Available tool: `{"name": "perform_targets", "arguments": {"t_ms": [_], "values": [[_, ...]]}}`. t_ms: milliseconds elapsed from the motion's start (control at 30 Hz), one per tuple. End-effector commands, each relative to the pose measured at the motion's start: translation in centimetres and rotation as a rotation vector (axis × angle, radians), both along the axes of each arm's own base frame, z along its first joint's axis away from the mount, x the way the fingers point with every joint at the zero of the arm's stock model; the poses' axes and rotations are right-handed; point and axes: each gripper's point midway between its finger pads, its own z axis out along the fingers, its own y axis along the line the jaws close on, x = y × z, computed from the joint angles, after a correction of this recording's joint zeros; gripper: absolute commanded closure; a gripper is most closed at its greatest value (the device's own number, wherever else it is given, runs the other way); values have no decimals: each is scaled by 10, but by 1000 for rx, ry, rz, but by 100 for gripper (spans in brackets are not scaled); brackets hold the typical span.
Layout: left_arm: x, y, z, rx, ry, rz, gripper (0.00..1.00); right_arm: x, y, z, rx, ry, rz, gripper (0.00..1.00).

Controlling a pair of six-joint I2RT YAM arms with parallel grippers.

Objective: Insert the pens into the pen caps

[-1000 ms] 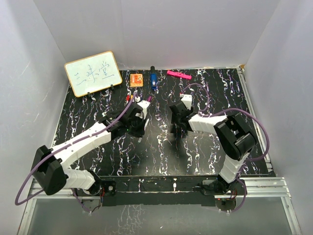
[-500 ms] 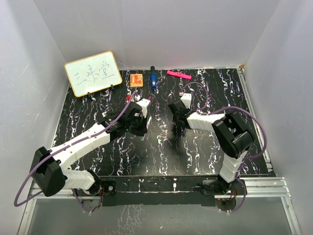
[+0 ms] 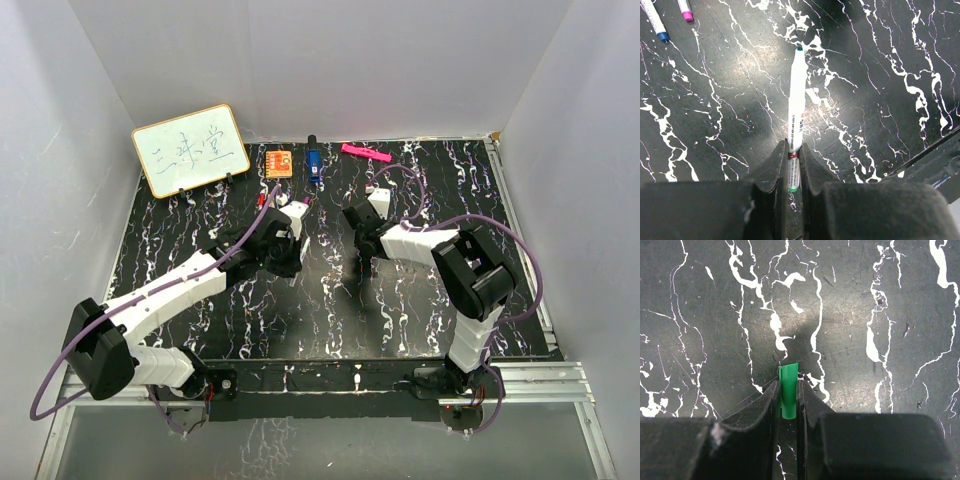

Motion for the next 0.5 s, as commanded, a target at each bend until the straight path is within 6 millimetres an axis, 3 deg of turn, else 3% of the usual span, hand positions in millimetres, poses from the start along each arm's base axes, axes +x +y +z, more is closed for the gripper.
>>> {"name": "perform_targets", "arguments": {"t_ms": [0,200,267,467], "values": [[6,-1,15,-33,-50,8,100,-27,-2,-19,-5,125,53,100],[6,-10,12,-91,-67,-10,100,7,19,38,72,-62,101,100],[6,-14,13,-135,-82,-9,100,15,25,80,145,-186,120,100],[9,-28,14,-260,-131,-10,100,2,40,156,362,-478,246,100]]}}
